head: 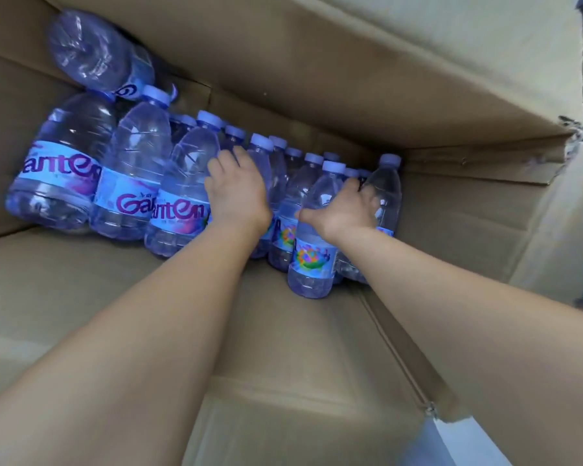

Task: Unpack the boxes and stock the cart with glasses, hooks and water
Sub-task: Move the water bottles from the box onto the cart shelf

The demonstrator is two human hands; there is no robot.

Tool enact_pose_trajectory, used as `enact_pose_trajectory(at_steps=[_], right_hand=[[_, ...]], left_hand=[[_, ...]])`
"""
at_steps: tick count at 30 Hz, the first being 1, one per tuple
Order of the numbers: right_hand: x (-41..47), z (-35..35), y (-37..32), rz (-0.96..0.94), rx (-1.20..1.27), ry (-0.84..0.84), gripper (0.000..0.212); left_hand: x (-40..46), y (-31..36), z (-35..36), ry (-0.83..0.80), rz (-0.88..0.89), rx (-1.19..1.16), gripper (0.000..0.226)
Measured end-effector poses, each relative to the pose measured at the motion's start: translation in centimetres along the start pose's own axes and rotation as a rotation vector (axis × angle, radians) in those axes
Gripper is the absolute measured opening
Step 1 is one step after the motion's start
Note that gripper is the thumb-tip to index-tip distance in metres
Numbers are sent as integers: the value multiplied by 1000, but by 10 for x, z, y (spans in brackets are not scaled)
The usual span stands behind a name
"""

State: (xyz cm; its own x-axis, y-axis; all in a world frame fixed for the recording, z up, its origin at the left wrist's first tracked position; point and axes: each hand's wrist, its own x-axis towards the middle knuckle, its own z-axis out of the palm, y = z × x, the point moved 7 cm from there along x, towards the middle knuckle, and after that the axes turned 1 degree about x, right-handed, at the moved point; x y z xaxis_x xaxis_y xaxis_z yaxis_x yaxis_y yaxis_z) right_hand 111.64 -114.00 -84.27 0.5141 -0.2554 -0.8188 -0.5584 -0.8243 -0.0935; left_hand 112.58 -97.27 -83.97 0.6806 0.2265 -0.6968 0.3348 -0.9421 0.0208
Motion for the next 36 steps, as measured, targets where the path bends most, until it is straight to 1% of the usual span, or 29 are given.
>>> enact_pose_trajectory(at_steps=[3,6,8,12,16,21,25,29,33,36], right_hand=[[-15,8,1,-13,200,-26,78],[-28,7,-2,-72,320,-35,69],[-40,3,-4,-141,354,-15,71],[-80,-18,-3,-249,389,53,79],[-125,-54,-3,-248,551,117,83],[-189,-114,-6,-300,654,182,81],[-245,-161,-2,-389,735,245,77],[-299,-197,18,-463,787,285,73],[-351,-221,60,-523,779,332,78],[-390,-232,111,-567,772,395,74]], left_hand=[[-15,6,0,15,87,-78,88],[-27,4,2,-44,71,-242,87],[-32,1,-4,-61,59,-299,85],[-56,-5,-37,-14,60,-453,89],[-100,3,-83,54,126,-599,90],[-164,13,-147,123,129,-756,89],[-217,23,-194,203,189,-782,91],[-279,42,-227,275,271,-800,92],[-348,62,-234,326,336,-833,93],[-404,84,-221,372,408,-802,91]])
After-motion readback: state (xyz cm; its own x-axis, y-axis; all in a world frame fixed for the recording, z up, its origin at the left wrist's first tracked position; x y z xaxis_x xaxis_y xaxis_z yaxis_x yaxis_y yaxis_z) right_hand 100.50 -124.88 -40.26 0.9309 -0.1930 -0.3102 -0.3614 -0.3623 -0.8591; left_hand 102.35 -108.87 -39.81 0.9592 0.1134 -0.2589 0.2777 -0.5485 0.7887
